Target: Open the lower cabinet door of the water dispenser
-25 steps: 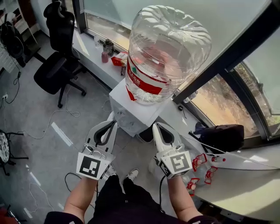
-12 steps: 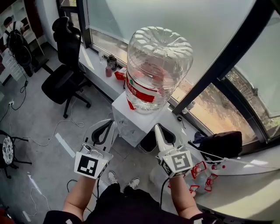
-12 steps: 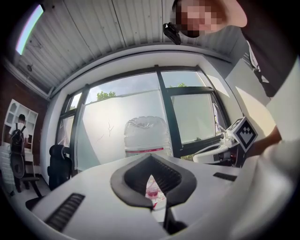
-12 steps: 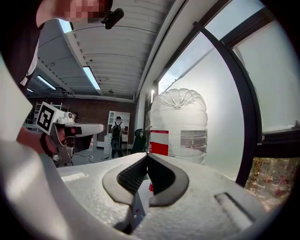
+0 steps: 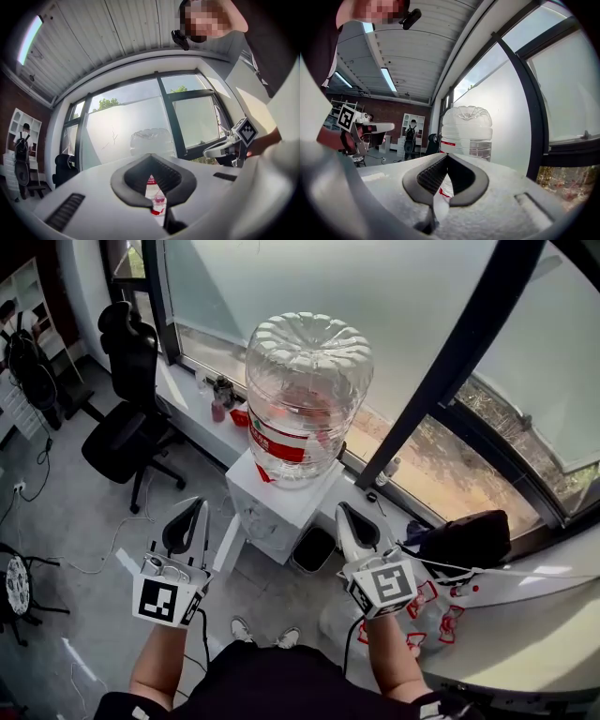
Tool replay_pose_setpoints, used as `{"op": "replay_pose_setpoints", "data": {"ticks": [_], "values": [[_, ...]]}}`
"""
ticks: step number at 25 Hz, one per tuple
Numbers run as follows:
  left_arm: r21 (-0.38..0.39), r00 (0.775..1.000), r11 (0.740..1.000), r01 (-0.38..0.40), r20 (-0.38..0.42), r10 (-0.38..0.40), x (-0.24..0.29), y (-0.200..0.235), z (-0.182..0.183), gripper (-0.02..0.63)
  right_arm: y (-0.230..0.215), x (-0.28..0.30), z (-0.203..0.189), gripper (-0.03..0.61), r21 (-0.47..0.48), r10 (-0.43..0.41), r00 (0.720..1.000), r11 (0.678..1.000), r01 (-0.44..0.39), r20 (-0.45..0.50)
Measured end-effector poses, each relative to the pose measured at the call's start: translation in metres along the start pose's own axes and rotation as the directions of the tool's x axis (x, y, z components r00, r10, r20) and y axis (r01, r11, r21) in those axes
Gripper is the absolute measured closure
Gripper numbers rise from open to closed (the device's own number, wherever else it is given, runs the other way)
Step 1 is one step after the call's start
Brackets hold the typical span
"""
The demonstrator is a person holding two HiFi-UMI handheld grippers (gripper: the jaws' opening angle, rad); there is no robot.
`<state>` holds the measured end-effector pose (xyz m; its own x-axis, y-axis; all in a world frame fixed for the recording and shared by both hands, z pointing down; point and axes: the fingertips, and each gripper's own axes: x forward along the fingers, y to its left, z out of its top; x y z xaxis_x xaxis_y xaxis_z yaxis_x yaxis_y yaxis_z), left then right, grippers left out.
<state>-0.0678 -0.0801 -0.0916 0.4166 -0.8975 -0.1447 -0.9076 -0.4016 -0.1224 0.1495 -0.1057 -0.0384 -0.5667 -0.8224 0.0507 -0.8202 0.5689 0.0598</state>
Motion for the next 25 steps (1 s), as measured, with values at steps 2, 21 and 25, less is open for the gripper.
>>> {"op": "replay_pose_setpoints", "data": {"ticks": [2,21,25], "values": [[0.011,1.0,1.0,0.0,0.011,0.0,-0.003,0.0,0.007,0.607,-0.005,-0.007,0.003,0.574,-0.006,-0.014,1.0,1.0,0.014,0.005],[0.027,0.997,0.997,-0.076,0.015,0.075,-0.051,0.01,0.026,0.607,-0.034,-0.068,0.01,0.574,-0.01,-0.154,0.988,0.988,0.155,0.029],[0.021,0.997,0.997,-0.081,0.017,0.081,-0.052,0.013,0.022,0.607,-0.039,-0.07,0.009,0.574,-0.004,-0.173,0.985,0.985,0.173,0.028]]}}
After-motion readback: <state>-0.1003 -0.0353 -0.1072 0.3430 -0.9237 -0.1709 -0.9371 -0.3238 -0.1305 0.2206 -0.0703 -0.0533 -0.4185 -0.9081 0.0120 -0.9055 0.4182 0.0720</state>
